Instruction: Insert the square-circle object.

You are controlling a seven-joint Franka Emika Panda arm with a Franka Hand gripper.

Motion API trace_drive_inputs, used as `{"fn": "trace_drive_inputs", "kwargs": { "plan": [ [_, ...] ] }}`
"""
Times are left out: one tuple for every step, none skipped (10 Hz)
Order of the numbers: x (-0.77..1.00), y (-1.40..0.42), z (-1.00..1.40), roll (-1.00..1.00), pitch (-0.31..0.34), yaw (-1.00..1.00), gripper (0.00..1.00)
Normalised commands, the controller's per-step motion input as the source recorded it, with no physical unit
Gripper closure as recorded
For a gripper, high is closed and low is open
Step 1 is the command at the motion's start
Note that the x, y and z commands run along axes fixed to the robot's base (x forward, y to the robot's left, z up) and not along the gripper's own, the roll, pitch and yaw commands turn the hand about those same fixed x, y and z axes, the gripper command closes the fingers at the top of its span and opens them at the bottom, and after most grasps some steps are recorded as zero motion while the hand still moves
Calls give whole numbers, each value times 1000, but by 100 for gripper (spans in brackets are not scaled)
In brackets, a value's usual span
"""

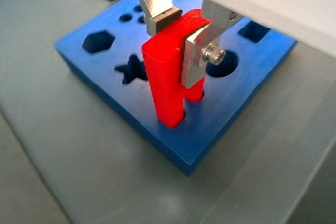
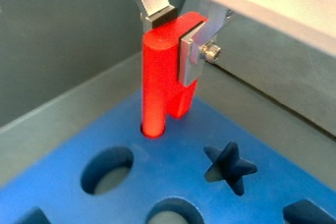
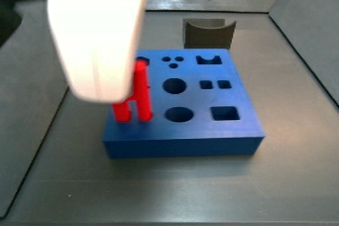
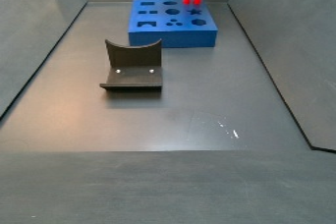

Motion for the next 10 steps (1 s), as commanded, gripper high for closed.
{"fn": "trace_drive_inputs", "kwargs": {
  "plan": [
    [0,-11,-837,133,10,0,100],
    [17,-37,-1000,113,3,0,100],
    [123,-60,-1000,69,9,-54,100],
    [180,-26,-1000,14,61,-149,100],
    [249,0,-1000,0,21,-186,100],
    [197,-63,-1000,0,-89,-186,100],
    [0,-71,-666,-51,-303,-106,100],
    [-31,-40,-446,-64,-414,-54,100],
    [-109,-57,-243,-89,-500,-43,100],
    [-191,0,-149,-110,-500,0,100]
  ]
}}
